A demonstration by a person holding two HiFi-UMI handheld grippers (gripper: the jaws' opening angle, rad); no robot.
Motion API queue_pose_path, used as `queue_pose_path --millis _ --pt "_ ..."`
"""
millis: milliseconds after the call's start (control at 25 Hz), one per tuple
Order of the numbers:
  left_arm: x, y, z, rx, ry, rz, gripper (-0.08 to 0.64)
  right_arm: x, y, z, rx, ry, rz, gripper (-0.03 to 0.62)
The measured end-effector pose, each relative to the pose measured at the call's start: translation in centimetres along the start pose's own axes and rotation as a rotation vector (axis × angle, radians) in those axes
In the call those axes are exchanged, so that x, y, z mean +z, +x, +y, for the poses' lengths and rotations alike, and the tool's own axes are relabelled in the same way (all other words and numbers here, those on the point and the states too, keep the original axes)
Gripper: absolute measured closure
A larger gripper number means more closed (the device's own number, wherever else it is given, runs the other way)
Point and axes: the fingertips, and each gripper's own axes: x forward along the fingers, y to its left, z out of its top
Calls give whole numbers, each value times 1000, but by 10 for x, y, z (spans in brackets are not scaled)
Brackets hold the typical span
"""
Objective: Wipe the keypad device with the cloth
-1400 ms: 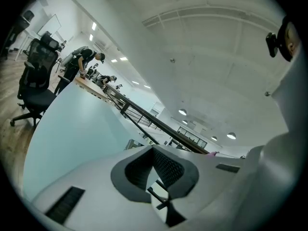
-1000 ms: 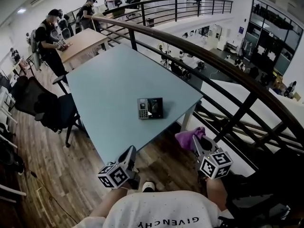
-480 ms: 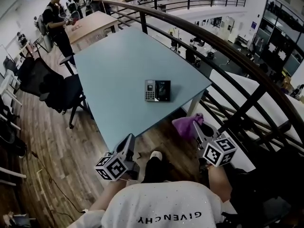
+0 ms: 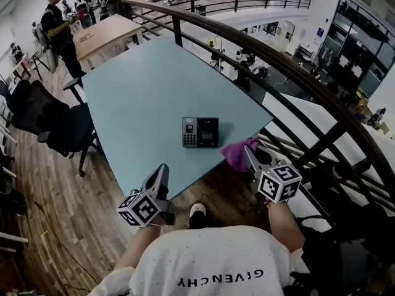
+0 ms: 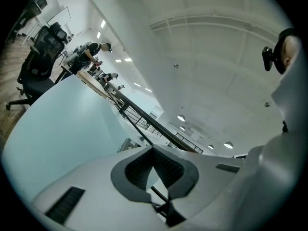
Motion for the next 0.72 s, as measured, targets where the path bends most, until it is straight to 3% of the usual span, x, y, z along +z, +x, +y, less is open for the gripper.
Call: queue_pose_path --millis 360,520,720 --pt "54 81 46 -22 -2 16 560 1 117 -58 -97 -6 105 568" --pt "68 105 64 -29 -22 48 560 -6 151 -78 -172 40 128 568" --pt "77 122 80 -24 -42 27 560 -18 172 -96 -215 115 150 568"
